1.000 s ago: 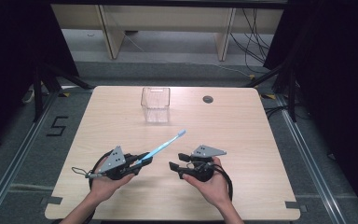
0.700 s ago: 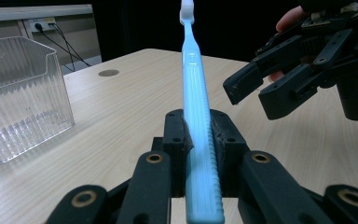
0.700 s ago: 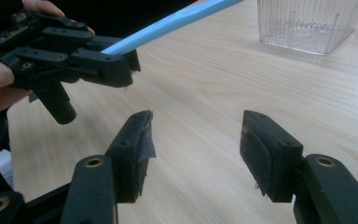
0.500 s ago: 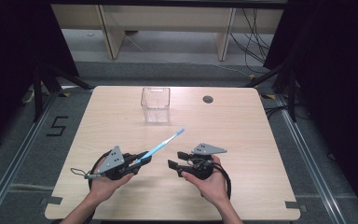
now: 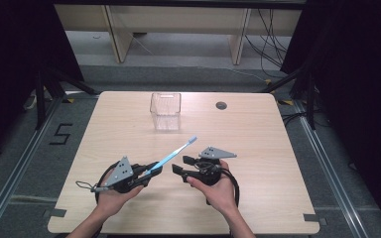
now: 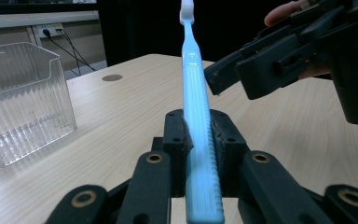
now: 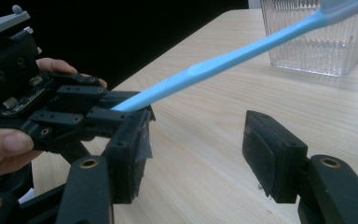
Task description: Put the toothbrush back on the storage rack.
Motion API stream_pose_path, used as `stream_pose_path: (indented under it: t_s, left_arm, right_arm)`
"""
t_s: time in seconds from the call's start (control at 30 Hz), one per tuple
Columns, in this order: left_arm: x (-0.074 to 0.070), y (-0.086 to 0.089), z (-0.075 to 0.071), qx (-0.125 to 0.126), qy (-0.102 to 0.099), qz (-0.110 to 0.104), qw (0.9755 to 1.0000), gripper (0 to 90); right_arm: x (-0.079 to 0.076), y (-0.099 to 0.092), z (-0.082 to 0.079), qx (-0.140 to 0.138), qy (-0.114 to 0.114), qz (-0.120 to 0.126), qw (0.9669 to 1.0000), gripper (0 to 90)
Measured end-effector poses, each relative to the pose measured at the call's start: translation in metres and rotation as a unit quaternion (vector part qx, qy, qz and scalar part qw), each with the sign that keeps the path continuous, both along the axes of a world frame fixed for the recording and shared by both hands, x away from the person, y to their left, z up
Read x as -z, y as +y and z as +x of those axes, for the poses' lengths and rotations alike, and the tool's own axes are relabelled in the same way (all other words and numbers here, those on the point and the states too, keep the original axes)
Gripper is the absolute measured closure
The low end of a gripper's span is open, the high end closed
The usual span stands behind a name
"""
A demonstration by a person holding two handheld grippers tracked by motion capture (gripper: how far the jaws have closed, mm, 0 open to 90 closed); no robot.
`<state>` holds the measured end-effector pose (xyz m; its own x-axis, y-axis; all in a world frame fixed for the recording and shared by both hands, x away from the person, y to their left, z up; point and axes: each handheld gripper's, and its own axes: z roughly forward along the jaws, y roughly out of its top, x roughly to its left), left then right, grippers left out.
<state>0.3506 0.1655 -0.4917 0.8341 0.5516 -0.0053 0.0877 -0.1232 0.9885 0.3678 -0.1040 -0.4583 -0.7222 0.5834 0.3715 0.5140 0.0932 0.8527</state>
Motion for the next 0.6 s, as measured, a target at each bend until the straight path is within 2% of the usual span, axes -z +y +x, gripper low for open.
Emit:
stream_pose_path:
  t_s: [0.03, 0.07, 0.13, 0.17, 0.23, 0.27, 0.37, 0.43, 0.6]
  left_arm:
    - [-0.001, 0.000, -0.001, -0.004, 0.004, 0.009, 0.9999, 77.9]
    - [0.000, -0.001, -0.001, -0.002, 0.005, 0.007, 1.0000, 77.9]
    - [0.001, -0.003, 0.000, 0.000, 0.003, 0.002, 1.0000, 77.9]
    - [0.000, -0.003, 0.000, -0.002, 0.005, 0.006, 1.0000, 77.9]
    - [0.001, -0.004, -0.001, -0.002, 0.006, 0.008, 0.9999, 77.9]
    - [0.001, -0.004, -0.001, -0.001, 0.006, 0.008, 0.9999, 77.9]
    - [0.002, -0.007, 0.000, 0.002, 0.005, 0.001, 1.0000, 77.9]
    - [0.001, -0.007, -0.001, 0.000, 0.007, 0.009, 0.9999, 77.9]
    - [0.002, -0.009, -0.001, 0.002, 0.007, 0.007, 0.9999, 77.8]
  right_arm:
    - [-0.001, 0.001, 0.001, -0.001, 0.002, 0.001, 1.0000, 42.0]
    - [0.000, 0.001, 0.003, -0.002, -0.007, 0.000, 1.0000, 42.0]
    - [0.000, 0.002, 0.005, -0.003, -0.008, 0.006, 0.9999, 42.0]
    - [-0.001, 0.003, 0.005, 0.001, 0.000, 0.008, 1.0000, 42.0]
    - [-0.001, 0.003, 0.008, -0.003, -0.008, 0.006, 0.9999, 42.0]
    - [-0.001, 0.004, 0.008, 0.004, 0.000, 0.011, 0.9999, 42.0]
    - [-0.002, 0.003, 0.010, 0.004, -0.004, 0.013, 0.9999, 42.0]
    - [-0.003, 0.004, 0.011, 0.012, 0.003, 0.019, 0.9997, 42.0]
    - [-0.005, 0.003, 0.015, 0.016, 0.006, 0.040, 0.9990, 43.5]
